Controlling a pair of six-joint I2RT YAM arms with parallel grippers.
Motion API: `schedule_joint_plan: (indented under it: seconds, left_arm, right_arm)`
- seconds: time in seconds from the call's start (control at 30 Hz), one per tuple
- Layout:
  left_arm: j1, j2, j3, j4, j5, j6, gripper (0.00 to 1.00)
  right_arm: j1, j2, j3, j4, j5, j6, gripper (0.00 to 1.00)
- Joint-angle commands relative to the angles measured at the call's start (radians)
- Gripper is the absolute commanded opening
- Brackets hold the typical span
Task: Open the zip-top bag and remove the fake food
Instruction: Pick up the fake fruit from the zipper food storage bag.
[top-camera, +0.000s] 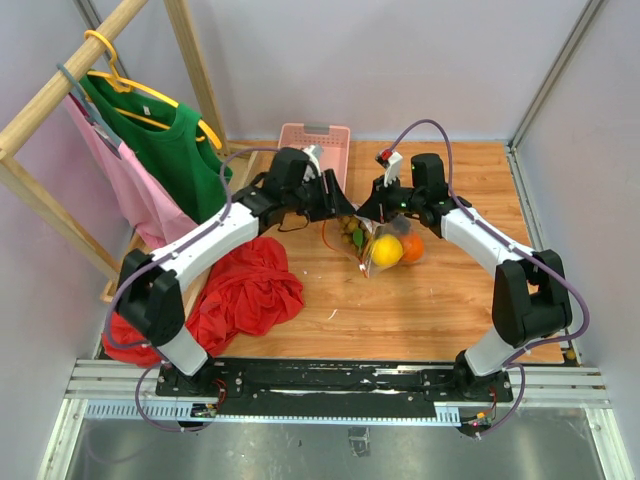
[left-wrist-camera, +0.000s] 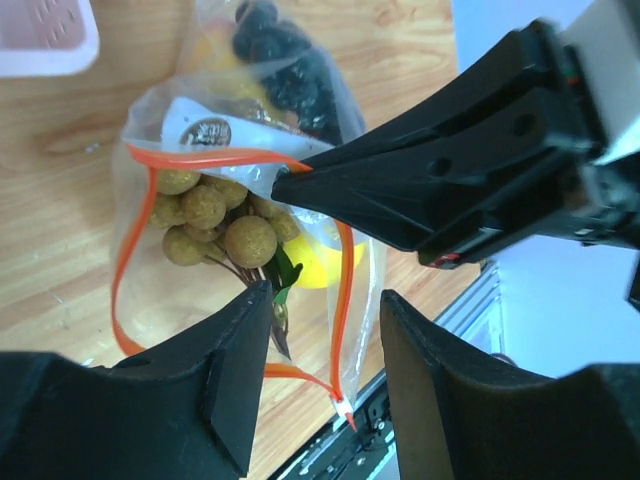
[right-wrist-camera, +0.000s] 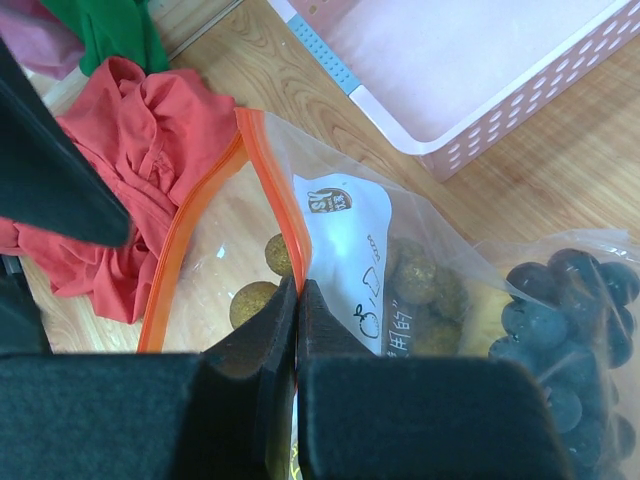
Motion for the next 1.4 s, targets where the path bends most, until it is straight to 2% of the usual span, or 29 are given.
schedule_joint_plan:
  seconds: [0.0, 0.1, 0.33, 0.47, 0.83, 1.2, 1.3, 1.37]
  left_arm:
    - [-0.052, 0.077, 0.077, -0.115, -0.057, -0.006, 0.52]
    - [-0.078, 0.105, 0.087, -0.142, -0.141, -0.003, 0.53]
    - [-0.113, 0.126, 0.066, -0.082, -0.233, -0.063, 0.53]
    - [-0.140, 0.107, -0.021, 0.038, -0.262, -0.144, 0.54]
    - [-0.194, 0.131, -0.092, 0.067, -0.309, -0.225, 0.54]
    - [-0.232, 0.225, -0.093, 0.114, -0.374, -0.249, 0.57]
    - [-0.232, 0.244, -0.076, 0.112, -0.388, -0.237, 0.53]
    - [-0.232, 0.248, -0.056, 0.097, -0.393, -0.223, 0.48]
  right_arm:
    - [0.030, -0.014, -0.006, 0.030, -0.014, 0.010, 0.01]
    - [0.030, -0.012, -0.006, 0.029, -0.013, 0.013, 0.01]
    - [0.030, -0.003, 0.005, 0.026, -0.013, 0.024, 0.01]
    - [0.030, 0.006, 0.016, 0.025, -0.013, 0.035, 0.01]
    - [0.031, -0.001, 0.013, 0.031, -0.007, 0.036, 0.01]
    - [0.030, -0.010, -0.002, 0.058, 0.000, 0.038, 0.01]
    - [0.030, -0.015, -0.011, 0.057, 0.001, 0.038, 0.01]
    - [0.030, -0.020, -0.017, 0.056, 0.002, 0.037, 0.01]
